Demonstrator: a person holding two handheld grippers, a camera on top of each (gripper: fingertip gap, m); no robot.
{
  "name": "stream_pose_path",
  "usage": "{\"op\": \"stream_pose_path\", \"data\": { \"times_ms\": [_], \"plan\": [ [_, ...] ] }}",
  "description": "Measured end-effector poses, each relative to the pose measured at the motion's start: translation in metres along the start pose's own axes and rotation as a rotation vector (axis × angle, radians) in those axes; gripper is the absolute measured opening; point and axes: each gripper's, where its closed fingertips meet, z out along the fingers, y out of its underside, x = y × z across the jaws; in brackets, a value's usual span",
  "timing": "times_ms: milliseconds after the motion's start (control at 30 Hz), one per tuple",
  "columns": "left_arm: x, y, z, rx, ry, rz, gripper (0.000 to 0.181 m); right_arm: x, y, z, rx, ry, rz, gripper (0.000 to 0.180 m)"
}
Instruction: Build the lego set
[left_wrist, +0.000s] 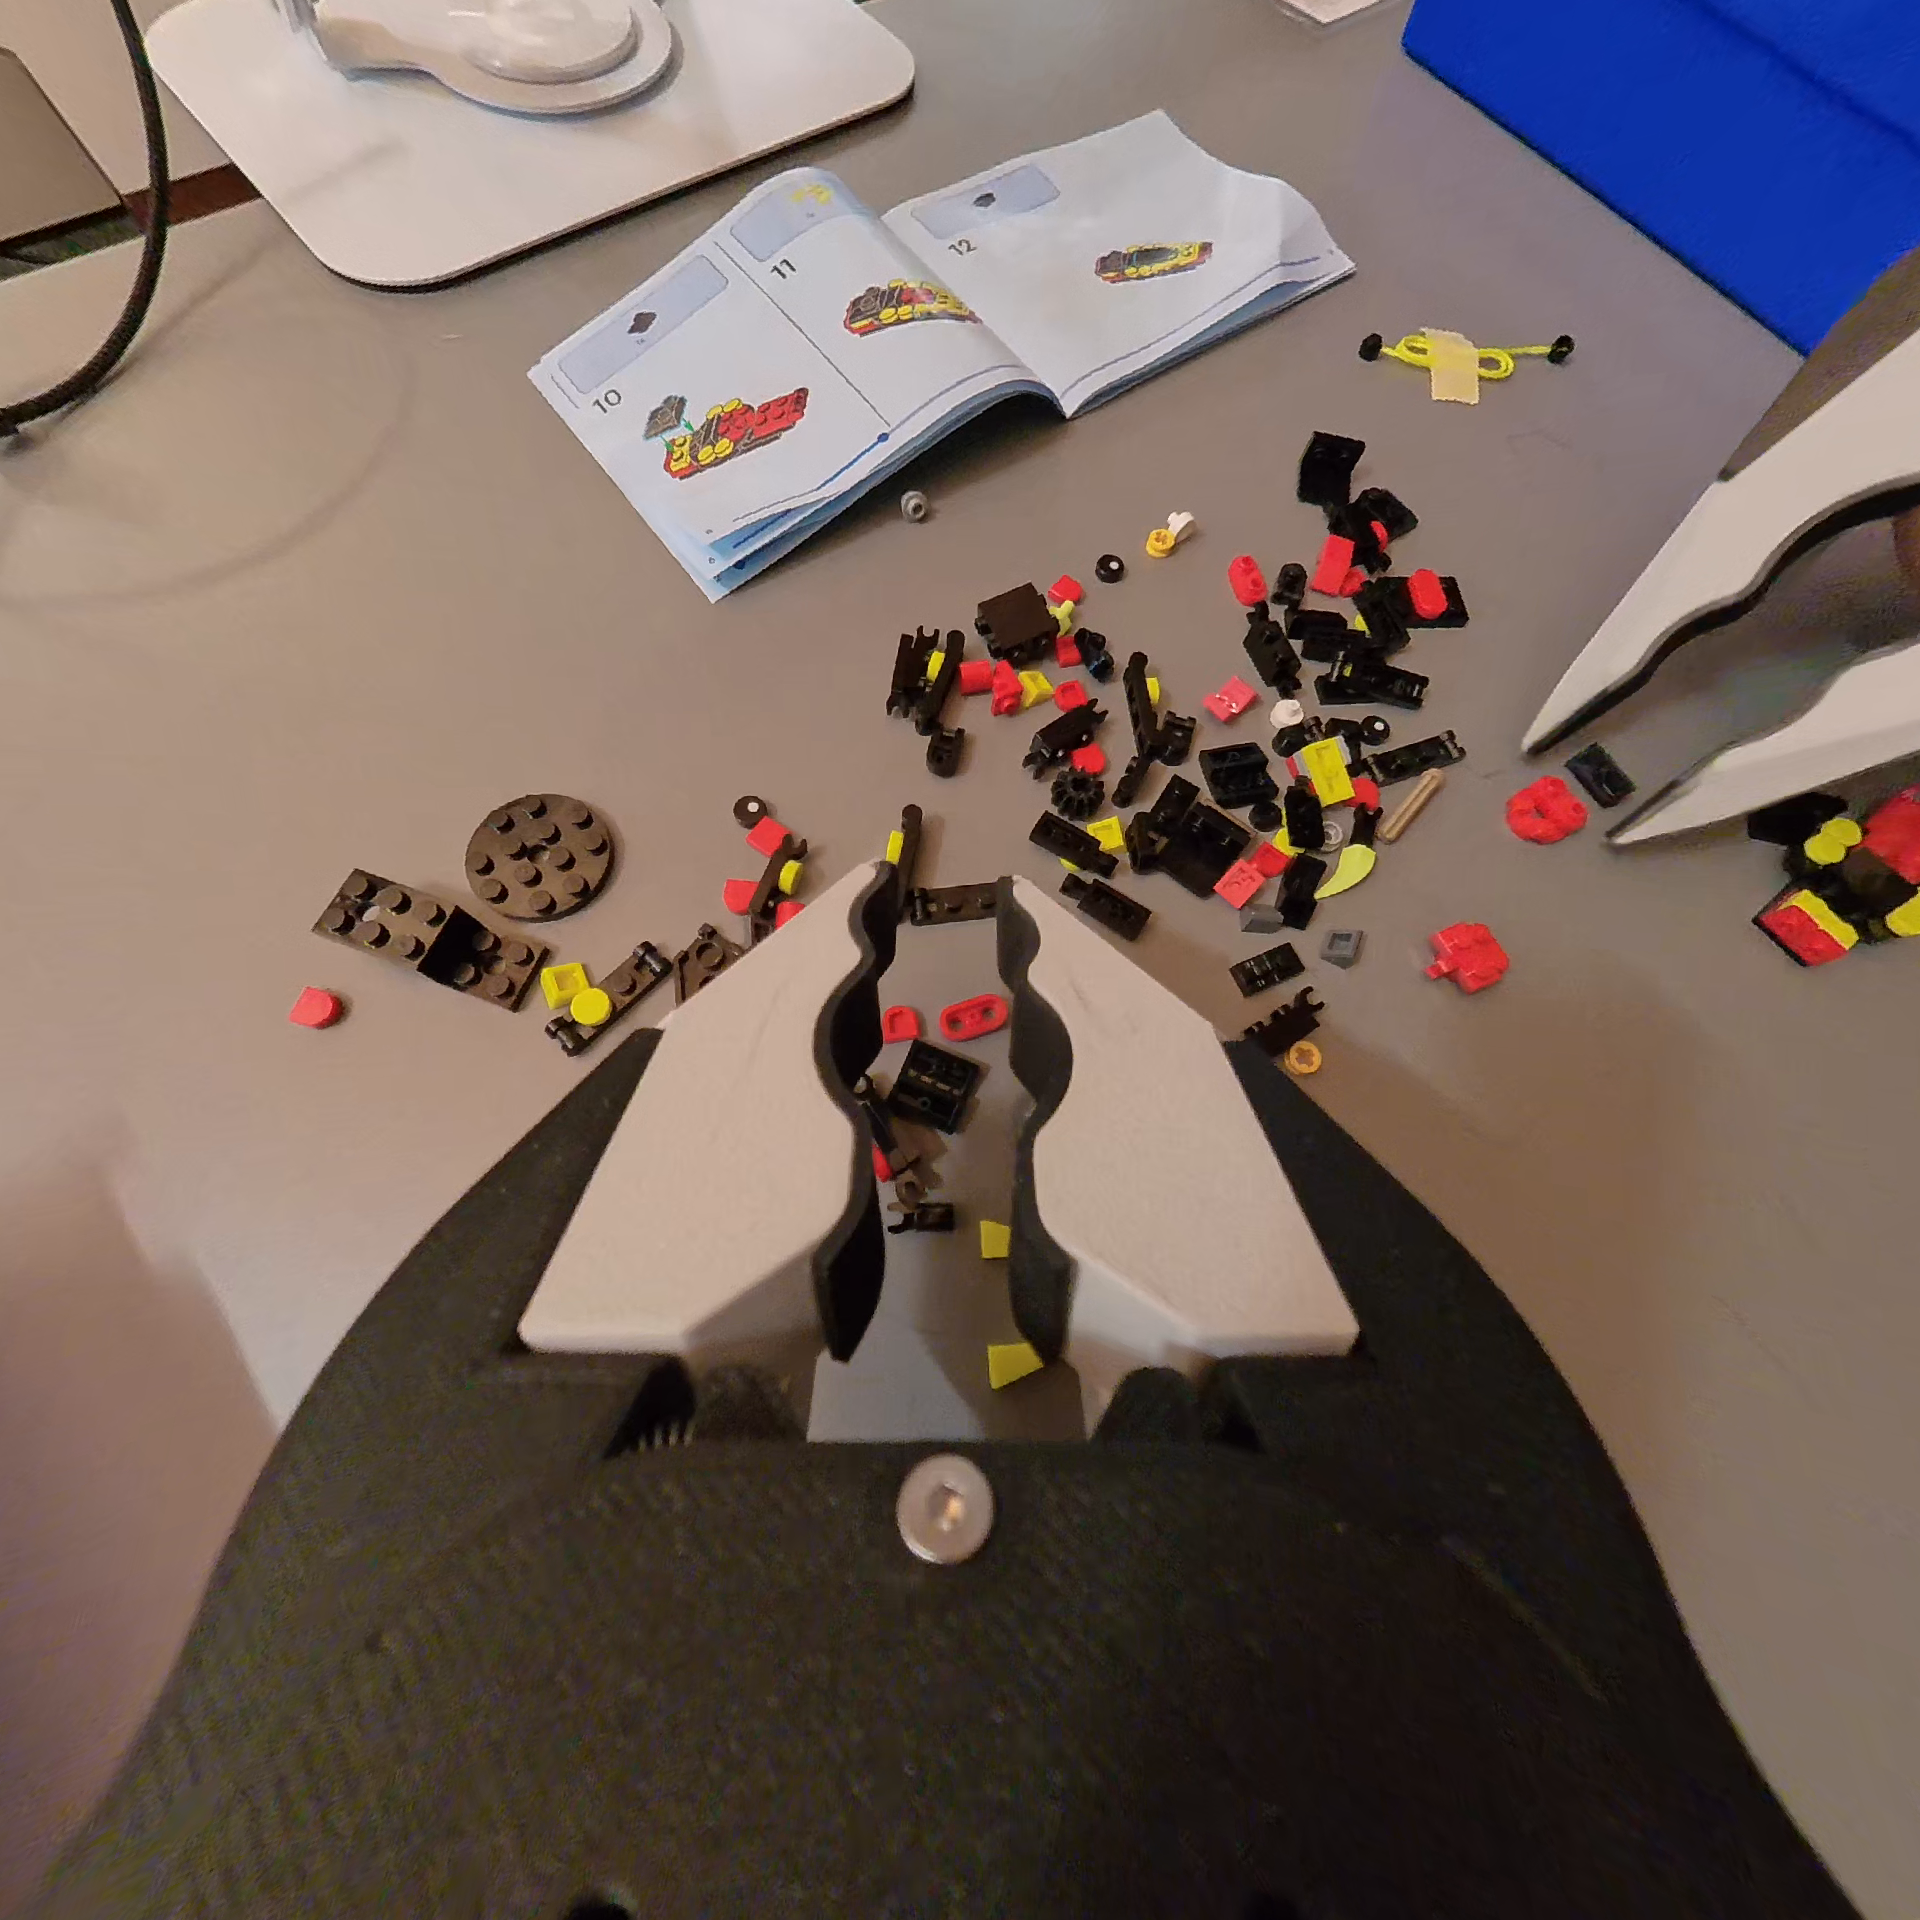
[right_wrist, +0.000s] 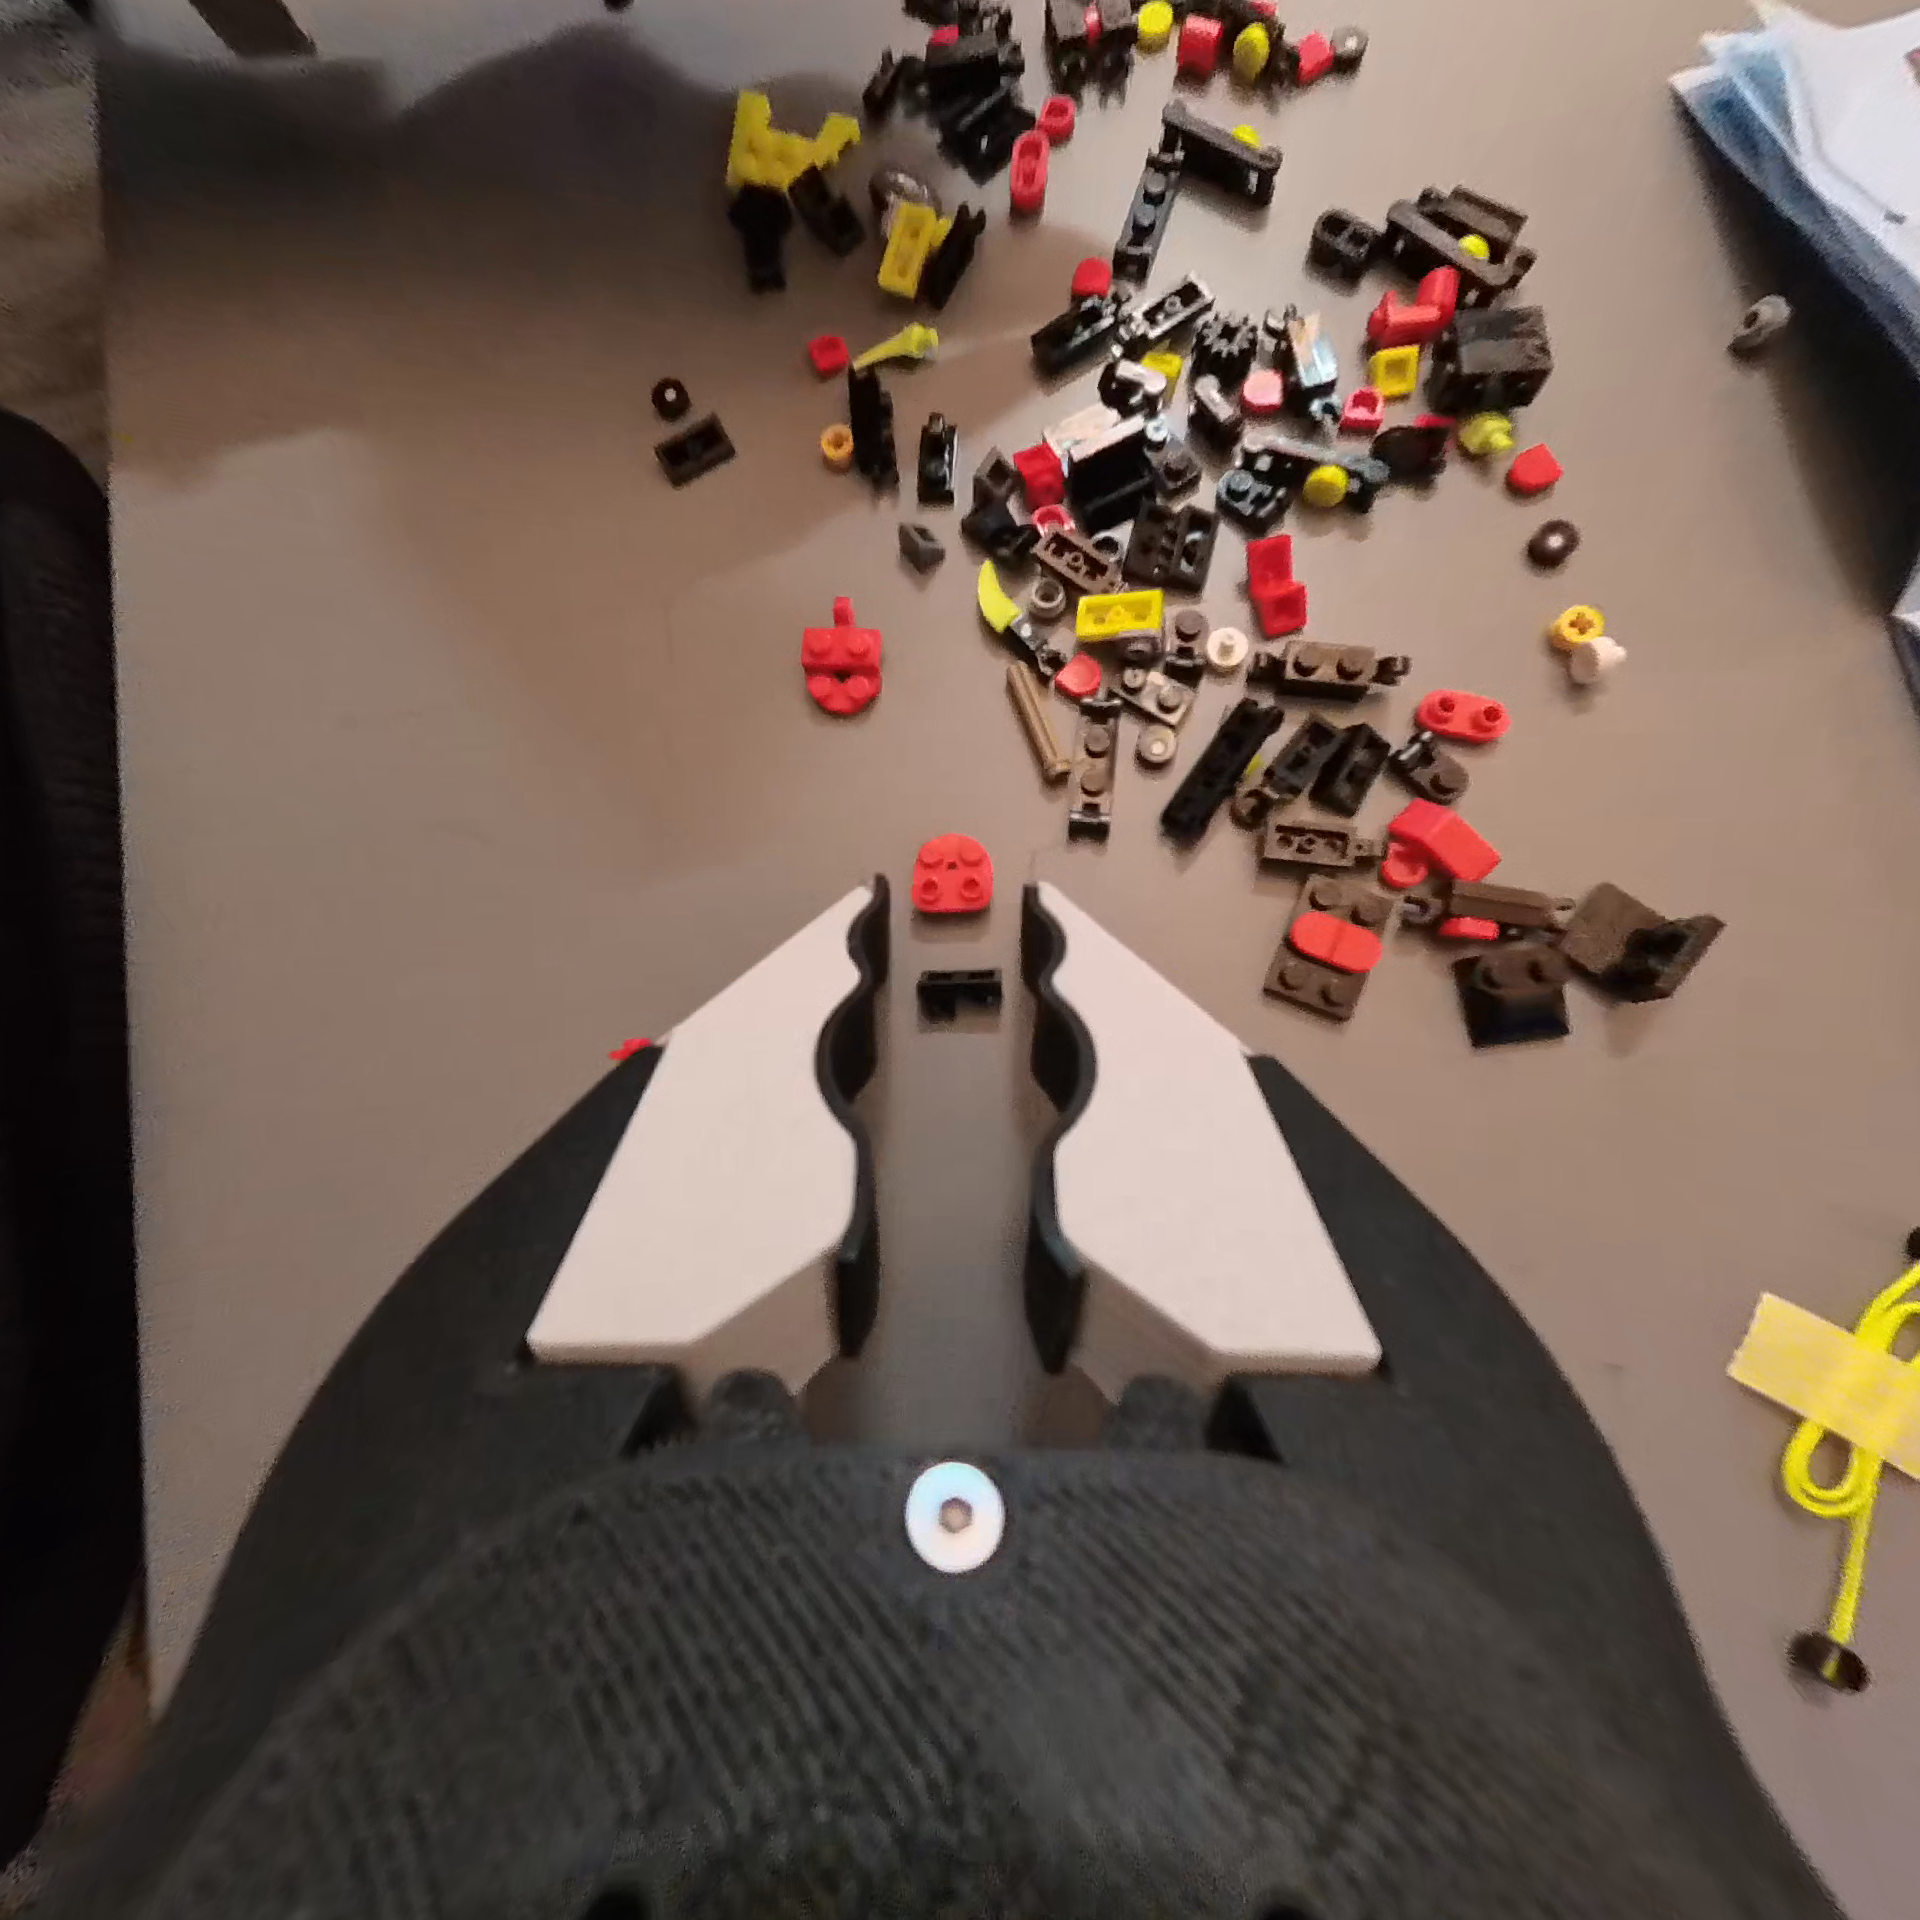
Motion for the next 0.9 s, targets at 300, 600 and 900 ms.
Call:
{"op": "stream_pose_path", "data": {
  "times_ms": [300, 600, 900],
  "plan": [
    [0.000, 0.001, 0.001, -0.004, 0.003, -0.003, 0.017, -0.003, -0.009, 0.004, 0.030, 0.015, -0.025, 0.022],
    [0.002, 0.001, 0.001, -0.007, 0.005, 0.005, 0.017, 0.024, -0.018, -0.001, 0.077, 0.167, 0.043, 0.015],
    [0.004, 0.001, 0.002, -0.013, 0.007, 0.011, 0.017, 0.028, -0.011, 0.012, -0.003, 0.225, 0.037, 0.007]
  ]
}}
